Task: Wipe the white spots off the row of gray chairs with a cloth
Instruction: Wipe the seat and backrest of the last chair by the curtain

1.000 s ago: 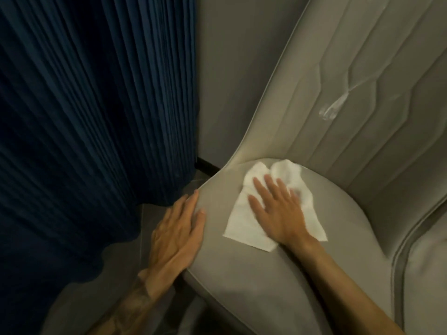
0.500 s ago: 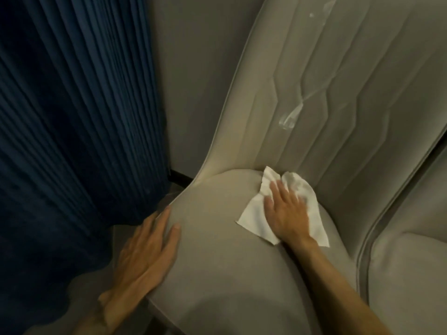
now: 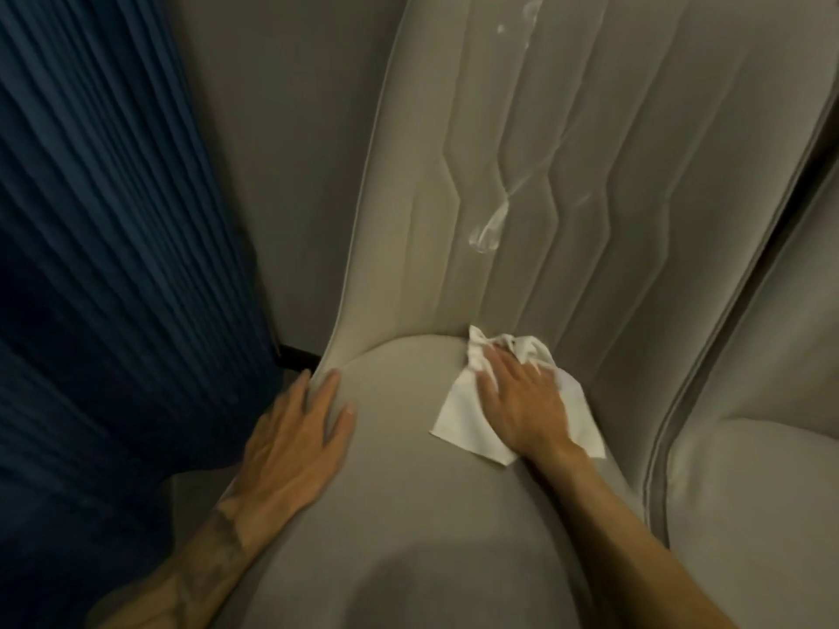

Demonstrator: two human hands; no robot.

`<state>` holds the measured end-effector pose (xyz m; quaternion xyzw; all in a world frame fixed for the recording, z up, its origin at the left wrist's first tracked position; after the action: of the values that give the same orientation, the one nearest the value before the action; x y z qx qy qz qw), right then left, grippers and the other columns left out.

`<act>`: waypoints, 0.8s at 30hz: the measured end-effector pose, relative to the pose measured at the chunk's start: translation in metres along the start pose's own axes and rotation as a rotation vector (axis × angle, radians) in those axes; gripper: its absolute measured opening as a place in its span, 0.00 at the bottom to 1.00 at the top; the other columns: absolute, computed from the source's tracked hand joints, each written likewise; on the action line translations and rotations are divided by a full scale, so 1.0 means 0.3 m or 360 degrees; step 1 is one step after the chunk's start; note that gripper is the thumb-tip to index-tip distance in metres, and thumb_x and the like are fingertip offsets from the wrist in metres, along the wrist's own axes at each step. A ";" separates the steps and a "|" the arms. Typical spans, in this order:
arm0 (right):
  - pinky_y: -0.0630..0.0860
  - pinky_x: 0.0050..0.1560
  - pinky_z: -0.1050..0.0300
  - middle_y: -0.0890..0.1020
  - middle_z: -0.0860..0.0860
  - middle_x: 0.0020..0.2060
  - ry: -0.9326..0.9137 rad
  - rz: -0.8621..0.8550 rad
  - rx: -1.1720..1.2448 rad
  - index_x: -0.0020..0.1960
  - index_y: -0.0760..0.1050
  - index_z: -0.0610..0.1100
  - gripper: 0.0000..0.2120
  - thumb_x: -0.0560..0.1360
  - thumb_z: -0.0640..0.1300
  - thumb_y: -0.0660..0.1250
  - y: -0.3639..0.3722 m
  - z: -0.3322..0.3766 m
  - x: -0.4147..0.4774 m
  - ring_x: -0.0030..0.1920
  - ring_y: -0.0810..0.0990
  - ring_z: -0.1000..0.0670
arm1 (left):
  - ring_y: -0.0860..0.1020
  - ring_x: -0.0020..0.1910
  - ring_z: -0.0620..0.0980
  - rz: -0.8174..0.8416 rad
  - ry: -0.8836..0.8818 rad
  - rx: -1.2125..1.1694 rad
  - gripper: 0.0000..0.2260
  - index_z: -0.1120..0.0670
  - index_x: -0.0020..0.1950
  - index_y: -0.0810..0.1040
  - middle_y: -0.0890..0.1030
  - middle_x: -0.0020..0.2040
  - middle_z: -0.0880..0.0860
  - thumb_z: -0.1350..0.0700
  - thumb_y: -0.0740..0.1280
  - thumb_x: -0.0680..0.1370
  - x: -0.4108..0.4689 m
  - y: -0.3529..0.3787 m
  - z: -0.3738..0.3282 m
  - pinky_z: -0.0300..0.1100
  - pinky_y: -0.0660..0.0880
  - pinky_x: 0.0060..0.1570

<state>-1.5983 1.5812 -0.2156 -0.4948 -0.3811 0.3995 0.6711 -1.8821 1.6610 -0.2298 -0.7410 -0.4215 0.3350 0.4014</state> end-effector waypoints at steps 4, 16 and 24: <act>0.63 0.75 0.41 0.65 0.50 0.80 0.0443 0.0035 -0.0159 0.79 0.61 0.50 0.26 0.85 0.58 0.46 0.031 0.036 -0.012 0.78 0.64 0.42 | 0.58 0.82 0.54 -0.0054 0.0075 -0.0004 0.29 0.37 0.85 0.47 0.49 0.86 0.49 0.34 0.46 0.84 0.012 0.008 -0.003 0.52 0.57 0.80; 0.59 0.78 0.43 0.61 0.53 0.82 0.0497 0.0004 -0.0101 0.82 0.58 0.56 0.29 0.83 0.64 0.53 0.036 0.037 -0.038 0.80 0.64 0.44 | 0.57 0.82 0.55 -0.0066 0.0115 0.0065 0.29 0.38 0.85 0.46 0.48 0.85 0.50 0.36 0.47 0.84 0.008 -0.003 0.000 0.52 0.57 0.78; 0.59 0.78 0.41 0.53 0.41 0.84 0.0881 -0.0028 -0.0139 0.84 0.52 0.45 0.28 0.86 0.54 0.47 0.044 0.108 -0.072 0.83 0.55 0.39 | 0.60 0.80 0.58 -0.0095 0.0158 0.0157 0.29 0.41 0.85 0.48 0.50 0.85 0.55 0.38 0.50 0.85 0.007 0.001 -0.007 0.51 0.61 0.76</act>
<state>-1.6381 1.5757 -0.2240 -0.6101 -0.2045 0.2265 0.7312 -1.8794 1.6623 -0.2294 -0.7231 -0.4060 0.3059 0.4677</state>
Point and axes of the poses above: each hand's wrist, its own x-axis towards the middle knuckle, its own y-axis out of the palm, z = x × y, the point moved 4 cm from there along x, towards the middle knuckle
